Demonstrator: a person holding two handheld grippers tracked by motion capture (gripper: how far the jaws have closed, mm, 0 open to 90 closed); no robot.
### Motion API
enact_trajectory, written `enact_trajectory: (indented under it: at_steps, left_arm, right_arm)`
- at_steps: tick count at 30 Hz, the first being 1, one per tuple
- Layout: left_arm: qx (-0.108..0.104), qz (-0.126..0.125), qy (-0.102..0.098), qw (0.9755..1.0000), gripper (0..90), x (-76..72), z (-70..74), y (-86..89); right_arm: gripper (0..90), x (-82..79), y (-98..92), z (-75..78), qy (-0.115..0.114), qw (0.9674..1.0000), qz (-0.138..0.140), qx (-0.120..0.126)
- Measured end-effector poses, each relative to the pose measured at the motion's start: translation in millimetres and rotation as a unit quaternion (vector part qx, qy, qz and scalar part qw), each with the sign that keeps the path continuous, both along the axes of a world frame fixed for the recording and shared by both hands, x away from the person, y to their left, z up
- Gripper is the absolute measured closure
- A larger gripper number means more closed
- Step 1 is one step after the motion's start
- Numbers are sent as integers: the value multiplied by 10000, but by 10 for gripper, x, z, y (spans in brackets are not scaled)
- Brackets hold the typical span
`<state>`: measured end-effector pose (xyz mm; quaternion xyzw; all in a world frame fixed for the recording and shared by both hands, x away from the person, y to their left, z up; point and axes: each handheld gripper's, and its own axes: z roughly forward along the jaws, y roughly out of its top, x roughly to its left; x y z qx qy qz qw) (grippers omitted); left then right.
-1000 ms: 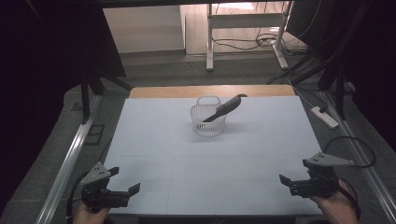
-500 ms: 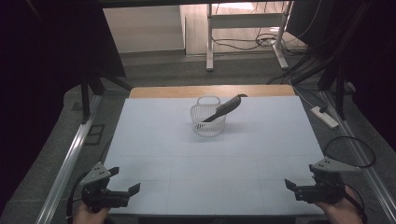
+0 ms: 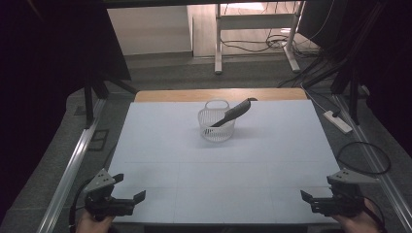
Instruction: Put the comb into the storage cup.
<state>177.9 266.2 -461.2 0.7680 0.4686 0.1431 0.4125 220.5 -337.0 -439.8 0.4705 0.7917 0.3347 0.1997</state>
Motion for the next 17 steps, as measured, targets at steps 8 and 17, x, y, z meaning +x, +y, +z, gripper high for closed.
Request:
enact_trajectory:
  at_steps: [8,17]
  left_arm:
    - [40,12,-9,10000,0,-4,-1,-2]
    - [61,20,7,10000,0,4,4,-10]
  right_arm:
    - [0,-26,-14,-7,62,9999,-79,-113]
    - [1,-25,-23,-21,153,9996,-113,-202]
